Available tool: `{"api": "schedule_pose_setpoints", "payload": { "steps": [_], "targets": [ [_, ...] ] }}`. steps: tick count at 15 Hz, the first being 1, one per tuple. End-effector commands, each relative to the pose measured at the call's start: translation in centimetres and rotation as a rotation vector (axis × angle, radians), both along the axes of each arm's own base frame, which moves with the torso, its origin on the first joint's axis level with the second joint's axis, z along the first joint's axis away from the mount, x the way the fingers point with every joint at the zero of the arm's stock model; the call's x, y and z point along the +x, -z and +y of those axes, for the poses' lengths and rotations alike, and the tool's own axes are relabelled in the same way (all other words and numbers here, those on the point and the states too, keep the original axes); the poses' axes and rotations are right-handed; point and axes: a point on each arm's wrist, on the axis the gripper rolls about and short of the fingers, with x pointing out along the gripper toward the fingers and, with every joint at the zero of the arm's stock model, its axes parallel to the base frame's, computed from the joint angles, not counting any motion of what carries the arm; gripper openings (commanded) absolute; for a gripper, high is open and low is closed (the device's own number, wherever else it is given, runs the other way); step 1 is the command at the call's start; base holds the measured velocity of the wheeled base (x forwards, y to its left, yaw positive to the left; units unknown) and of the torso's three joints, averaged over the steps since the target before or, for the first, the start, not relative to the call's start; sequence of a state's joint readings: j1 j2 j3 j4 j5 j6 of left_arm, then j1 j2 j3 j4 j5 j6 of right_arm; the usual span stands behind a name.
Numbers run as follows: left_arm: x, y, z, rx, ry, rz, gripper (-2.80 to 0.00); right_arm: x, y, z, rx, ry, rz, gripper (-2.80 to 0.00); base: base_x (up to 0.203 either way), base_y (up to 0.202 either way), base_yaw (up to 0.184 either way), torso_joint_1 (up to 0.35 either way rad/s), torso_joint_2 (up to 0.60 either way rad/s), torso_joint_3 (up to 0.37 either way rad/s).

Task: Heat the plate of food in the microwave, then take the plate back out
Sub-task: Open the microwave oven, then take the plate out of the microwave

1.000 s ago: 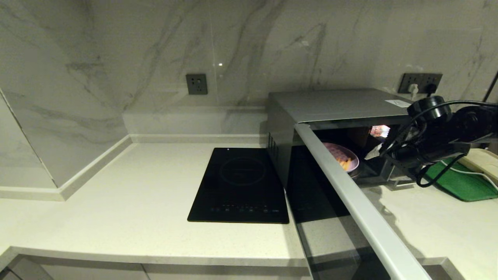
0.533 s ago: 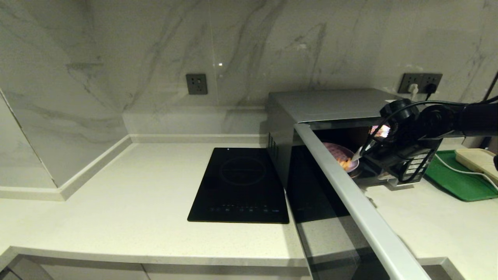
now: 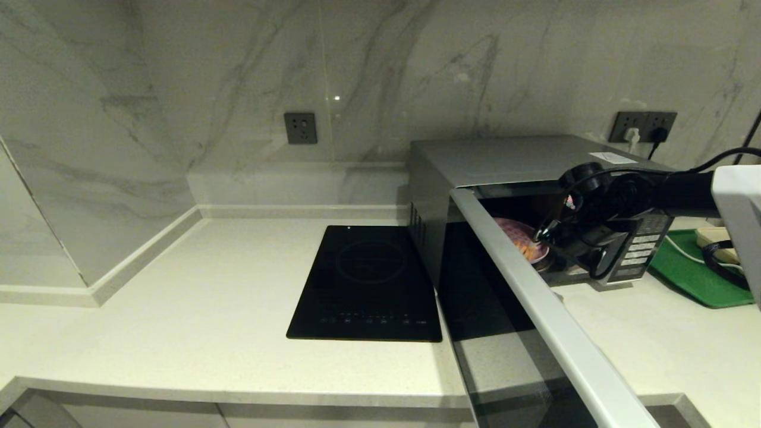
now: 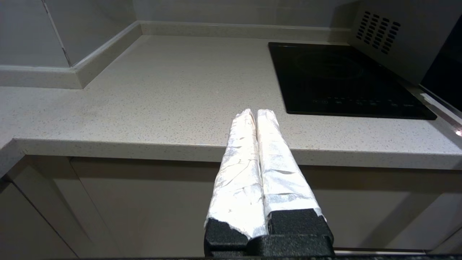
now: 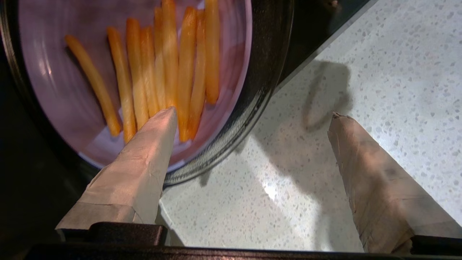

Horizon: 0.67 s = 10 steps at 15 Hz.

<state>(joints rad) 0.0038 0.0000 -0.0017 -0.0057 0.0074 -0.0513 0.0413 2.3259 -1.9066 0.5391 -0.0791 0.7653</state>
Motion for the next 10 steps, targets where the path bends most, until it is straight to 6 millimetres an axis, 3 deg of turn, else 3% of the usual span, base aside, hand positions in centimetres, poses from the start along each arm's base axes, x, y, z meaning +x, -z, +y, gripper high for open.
{"api": "schedule_pose_setpoints", "payload": {
  "steps": [1,10],
  "targets": [
    [0.0,0.0,0.0,-0.001,-0.001,-0.001,-2.8,0.2,0.6,-0.1,-0.001,0.007,0.011,0.0,0.0,0.0,0.0,0.0,0.0,0.0],
    [0.0,0.0,0.0,-0.001,-0.001,0.0,-2.8,0.4,1.7,-0.6,-0.023,0.05,0.038,0.0,0.0,0.0,0.0,0.0,0.0,0.0]
  ]
}}
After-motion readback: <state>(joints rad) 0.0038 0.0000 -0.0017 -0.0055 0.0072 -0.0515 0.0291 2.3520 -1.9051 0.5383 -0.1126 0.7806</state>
